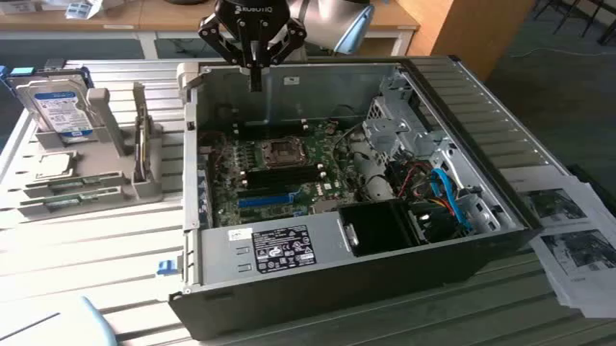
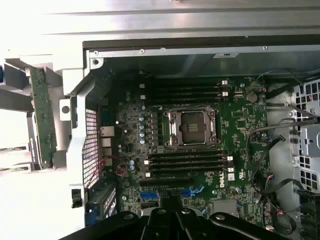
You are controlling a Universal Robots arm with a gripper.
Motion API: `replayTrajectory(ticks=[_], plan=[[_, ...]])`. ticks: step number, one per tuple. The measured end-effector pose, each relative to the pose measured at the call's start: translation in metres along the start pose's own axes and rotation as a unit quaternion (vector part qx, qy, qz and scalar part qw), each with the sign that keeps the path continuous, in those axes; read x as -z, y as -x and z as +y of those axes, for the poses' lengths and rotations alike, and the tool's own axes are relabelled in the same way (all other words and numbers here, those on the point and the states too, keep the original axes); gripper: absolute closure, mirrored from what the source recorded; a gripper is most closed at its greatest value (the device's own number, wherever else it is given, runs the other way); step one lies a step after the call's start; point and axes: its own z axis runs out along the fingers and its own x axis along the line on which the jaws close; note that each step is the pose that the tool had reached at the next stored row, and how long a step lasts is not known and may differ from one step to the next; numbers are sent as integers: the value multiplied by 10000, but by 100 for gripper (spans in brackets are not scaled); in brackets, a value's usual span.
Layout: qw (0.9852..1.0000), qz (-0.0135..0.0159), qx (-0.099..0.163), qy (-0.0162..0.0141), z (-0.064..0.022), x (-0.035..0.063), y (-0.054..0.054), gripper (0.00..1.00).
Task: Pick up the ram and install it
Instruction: 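Reach for the ram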
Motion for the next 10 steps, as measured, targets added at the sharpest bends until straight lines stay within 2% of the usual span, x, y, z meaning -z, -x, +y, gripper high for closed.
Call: replayTrajectory(ticks=[10], plan=[[10000, 0, 0, 0, -2, 0, -19, 91]])
